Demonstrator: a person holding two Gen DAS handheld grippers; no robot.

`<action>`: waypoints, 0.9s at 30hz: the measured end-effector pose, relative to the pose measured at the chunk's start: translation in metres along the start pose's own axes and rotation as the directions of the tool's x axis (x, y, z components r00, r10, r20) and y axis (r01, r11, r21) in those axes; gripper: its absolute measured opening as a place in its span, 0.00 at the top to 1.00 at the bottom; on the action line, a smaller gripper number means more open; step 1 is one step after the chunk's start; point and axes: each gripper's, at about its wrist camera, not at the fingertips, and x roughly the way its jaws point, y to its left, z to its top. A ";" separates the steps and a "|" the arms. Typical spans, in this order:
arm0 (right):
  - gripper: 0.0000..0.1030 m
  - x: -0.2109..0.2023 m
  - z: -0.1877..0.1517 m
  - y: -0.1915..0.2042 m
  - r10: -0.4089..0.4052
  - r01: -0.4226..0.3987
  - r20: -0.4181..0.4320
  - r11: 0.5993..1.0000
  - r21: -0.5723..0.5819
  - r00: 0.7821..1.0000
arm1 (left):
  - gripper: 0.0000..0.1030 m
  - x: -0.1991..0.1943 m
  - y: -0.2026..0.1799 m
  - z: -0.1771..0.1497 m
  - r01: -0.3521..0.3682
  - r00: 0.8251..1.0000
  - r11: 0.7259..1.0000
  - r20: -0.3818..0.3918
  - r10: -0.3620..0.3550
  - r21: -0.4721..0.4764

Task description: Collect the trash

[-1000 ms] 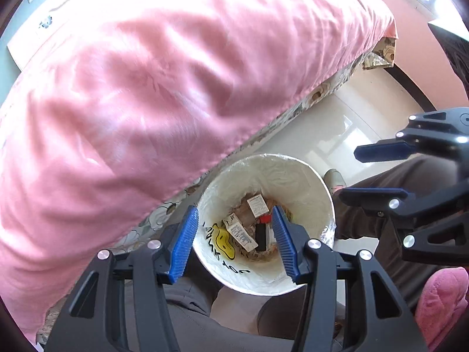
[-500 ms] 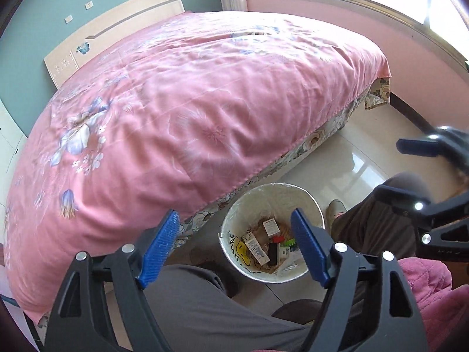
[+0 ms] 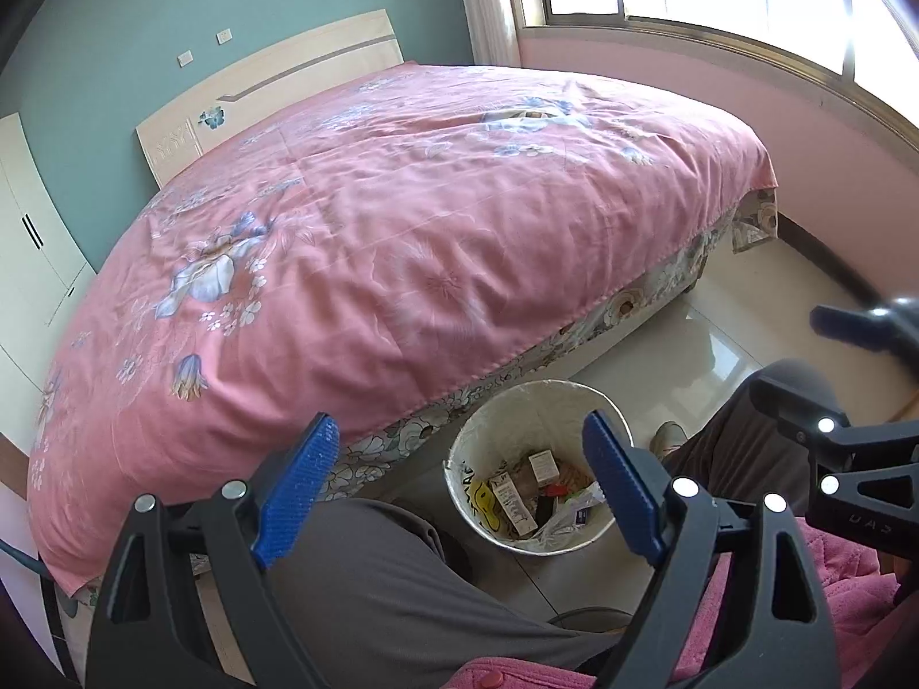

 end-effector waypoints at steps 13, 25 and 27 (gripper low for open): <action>0.30 -0.005 0.000 0.005 0.018 -0.018 0.013 1.000 0.006 1.000 | 0.14 -0.010 0.004 -0.007 -0.020 1.000 1.000 0.013 0.020 -0.011; 0.30 -0.005 -0.002 0.006 0.021 -0.021 0.006 1.000 0.012 1.000 | 0.14 -0.009 0.004 -0.008 -0.003 1.000 1.000 0.012 0.003 -0.010; 0.30 -0.005 -0.002 0.006 0.021 -0.021 0.006 1.000 0.010 1.000 | 0.14 -0.009 0.003 -0.008 -0.002 1.000 1.000 0.012 0.002 -0.010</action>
